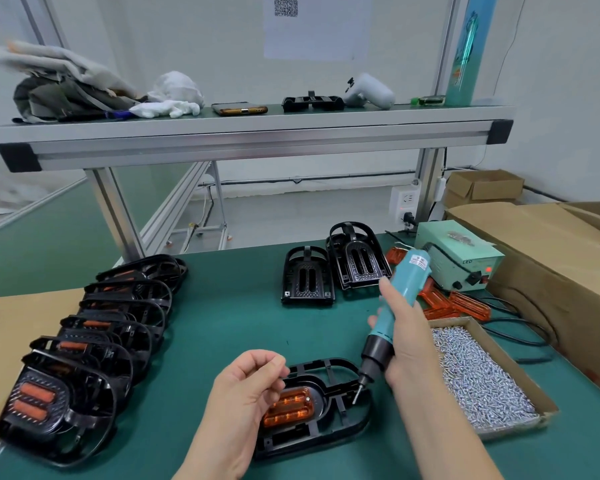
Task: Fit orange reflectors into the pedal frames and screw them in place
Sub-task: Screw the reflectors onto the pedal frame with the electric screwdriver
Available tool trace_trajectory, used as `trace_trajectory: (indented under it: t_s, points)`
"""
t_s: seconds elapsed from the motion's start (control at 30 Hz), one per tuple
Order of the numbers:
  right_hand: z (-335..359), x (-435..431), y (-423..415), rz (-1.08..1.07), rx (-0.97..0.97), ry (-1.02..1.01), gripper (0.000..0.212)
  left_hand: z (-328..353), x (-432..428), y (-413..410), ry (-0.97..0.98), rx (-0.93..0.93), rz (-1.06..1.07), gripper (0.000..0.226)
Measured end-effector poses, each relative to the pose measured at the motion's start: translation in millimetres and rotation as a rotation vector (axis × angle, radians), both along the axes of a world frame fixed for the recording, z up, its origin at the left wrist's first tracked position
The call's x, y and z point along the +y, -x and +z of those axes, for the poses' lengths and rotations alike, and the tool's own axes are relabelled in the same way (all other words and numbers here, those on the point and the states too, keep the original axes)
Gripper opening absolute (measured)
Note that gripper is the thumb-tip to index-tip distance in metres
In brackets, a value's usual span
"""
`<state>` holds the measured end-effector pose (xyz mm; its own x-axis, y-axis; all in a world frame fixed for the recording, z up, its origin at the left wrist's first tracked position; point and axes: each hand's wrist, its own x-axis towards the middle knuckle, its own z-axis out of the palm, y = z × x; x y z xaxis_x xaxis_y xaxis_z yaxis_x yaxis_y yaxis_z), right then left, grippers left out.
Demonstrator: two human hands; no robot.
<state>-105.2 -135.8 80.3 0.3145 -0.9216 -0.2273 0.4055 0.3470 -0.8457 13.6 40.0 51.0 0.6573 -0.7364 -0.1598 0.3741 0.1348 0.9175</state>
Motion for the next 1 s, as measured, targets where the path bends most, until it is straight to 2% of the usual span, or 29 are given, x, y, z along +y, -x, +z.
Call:
trace_trajectory:
  t_s: [0.13,0.23,0.33,0.67,0.83,1.0]
  points:
    - [13,18,-20,0.093,-0.209,-0.123,0.052,-2,-1,3,-0.040,-0.022,-0.020,0.012]
    - [17,25,-32,0.112,-0.266,-0.137,0.044,-3,-2,6,-0.052,-0.007,-0.030,0.010]
    - [17,28,-40,0.088,-0.281,-0.142,0.032,-4,-1,5,-0.050,0.019,-0.025,0.006]
    - [15,28,-53,-0.069,-0.337,-0.184,0.033,-7,0,3,0.009,0.142,0.001,0.006]
    - [15,26,-54,-0.130,-0.355,-0.171,0.042,-8,2,2,0.015,0.159,0.004,0.013]
    - [12,27,-57,-0.144,-0.325,-0.119,0.040,-7,1,4,0.006,0.160,0.000,0.009]
